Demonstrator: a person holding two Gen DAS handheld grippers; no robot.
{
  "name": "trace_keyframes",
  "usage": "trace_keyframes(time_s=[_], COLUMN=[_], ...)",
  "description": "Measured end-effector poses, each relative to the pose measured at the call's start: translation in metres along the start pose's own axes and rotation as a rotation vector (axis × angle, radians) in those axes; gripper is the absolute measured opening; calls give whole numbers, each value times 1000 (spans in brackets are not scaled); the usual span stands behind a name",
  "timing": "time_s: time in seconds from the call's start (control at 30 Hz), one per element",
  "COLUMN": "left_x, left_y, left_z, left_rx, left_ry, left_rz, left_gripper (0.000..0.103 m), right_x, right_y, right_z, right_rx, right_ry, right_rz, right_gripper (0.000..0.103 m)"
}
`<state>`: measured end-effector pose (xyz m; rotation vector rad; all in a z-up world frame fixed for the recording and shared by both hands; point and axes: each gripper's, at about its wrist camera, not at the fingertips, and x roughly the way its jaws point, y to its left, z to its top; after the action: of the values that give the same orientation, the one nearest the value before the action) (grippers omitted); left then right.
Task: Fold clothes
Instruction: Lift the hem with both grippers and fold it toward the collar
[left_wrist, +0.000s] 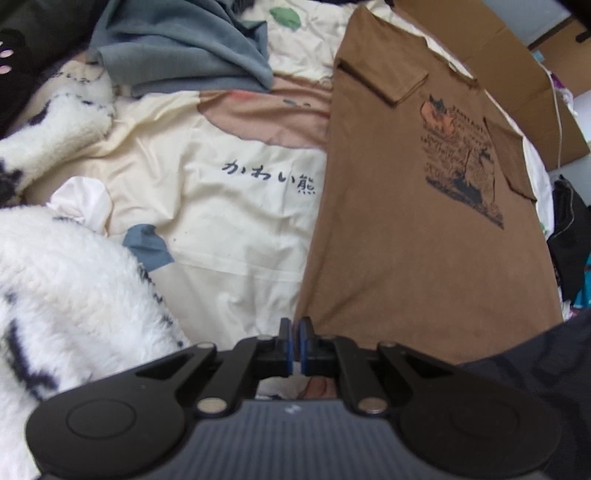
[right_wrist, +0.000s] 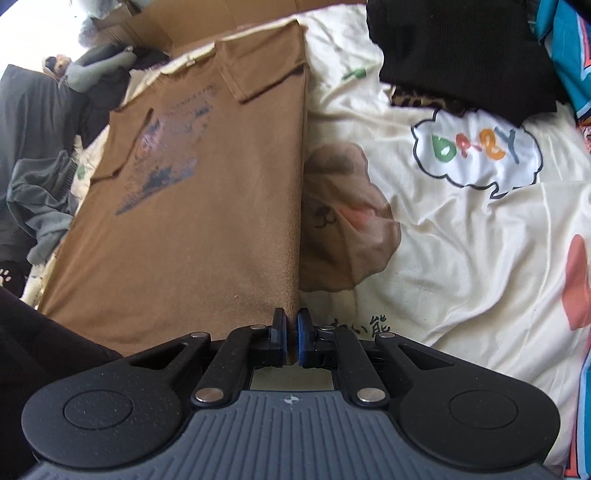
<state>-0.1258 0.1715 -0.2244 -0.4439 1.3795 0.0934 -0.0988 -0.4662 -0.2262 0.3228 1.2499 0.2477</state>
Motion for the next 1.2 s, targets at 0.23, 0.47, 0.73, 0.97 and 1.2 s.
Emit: trace_keyframes(time_s=[0.23,0.47,0.73,0.97,1.2], left_x=[-22,-43,-34,-25,-17], left_y=[7,15,26,20,24], left_z=[-8,-21,-31,-11,16], left_rx=[-17,-21,-59,-51,-74], left_ry=[-40,-48,-29,-61,-95], left_rz=[1,10,14,-4,-25], left_gripper=[3,3,3,3,3], right_x=[-23,-33,-33,-24,-11], right_y=[10,16,8,11,10], right_z=[-11,-34,-43,-19,14], right_rx=[-3,14,33,13,3], right_ry=[-21,-4,0,-23,-51], right_rz=[26,29,25,20,11], right_gripper=[3,3,3,3,3])
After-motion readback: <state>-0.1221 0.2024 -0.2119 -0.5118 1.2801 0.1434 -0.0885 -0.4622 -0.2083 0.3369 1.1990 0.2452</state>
